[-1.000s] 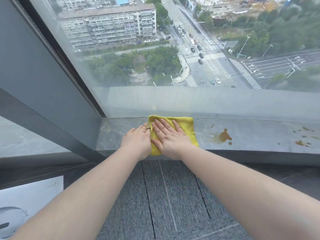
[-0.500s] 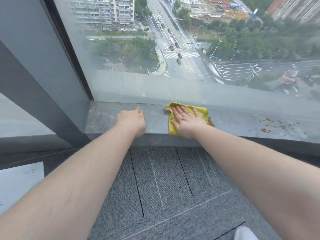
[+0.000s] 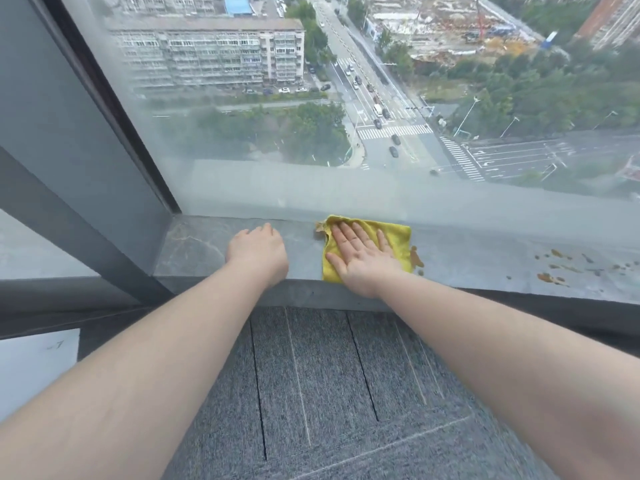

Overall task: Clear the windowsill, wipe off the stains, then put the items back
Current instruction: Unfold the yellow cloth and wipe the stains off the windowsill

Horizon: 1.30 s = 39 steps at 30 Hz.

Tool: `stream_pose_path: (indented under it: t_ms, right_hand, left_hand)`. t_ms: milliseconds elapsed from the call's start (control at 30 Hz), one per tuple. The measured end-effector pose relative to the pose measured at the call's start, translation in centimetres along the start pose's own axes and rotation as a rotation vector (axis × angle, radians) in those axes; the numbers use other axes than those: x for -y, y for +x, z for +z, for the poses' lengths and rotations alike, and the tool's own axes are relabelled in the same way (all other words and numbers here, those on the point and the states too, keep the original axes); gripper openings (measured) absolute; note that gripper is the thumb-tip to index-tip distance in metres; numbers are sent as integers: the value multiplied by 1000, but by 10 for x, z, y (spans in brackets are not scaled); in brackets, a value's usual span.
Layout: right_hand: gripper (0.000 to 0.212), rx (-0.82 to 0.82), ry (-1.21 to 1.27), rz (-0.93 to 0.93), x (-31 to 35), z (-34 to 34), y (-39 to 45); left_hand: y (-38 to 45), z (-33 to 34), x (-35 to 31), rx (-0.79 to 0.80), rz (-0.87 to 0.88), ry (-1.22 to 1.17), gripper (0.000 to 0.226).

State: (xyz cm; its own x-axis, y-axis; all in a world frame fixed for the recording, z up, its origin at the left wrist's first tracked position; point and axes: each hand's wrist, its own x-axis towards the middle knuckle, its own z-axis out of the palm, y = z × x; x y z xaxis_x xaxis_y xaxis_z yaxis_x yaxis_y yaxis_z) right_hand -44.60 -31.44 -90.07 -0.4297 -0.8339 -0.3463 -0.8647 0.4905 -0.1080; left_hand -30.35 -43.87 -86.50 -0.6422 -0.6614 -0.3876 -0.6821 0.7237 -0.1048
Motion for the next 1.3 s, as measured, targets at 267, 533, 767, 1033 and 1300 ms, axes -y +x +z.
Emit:
stream_pose_path:
  t_ms: [267,533,767,1033,1300]
  right_hand:
    - [62,-76,-2,-111,-75,3,-12]
    - [64,-90,-14,-51,-188,0,-52]
    - [74,-107,-19,16,-248,4,-73]
    - [64,-74,28,-70,-212,3,-63]
    - [66,-47,-17,7,-284,-4,-89]
  left_hand:
    - [-1,-15,-101,-125,180,-87,52]
    - [17,-38,-179,-86,127,-90,42]
    - [10,-30,-232,-108,196,-76,48]
    - [14,-27,-244,-104,231,-12,52]
    - [14,-23,-249,-36,212,5,54]
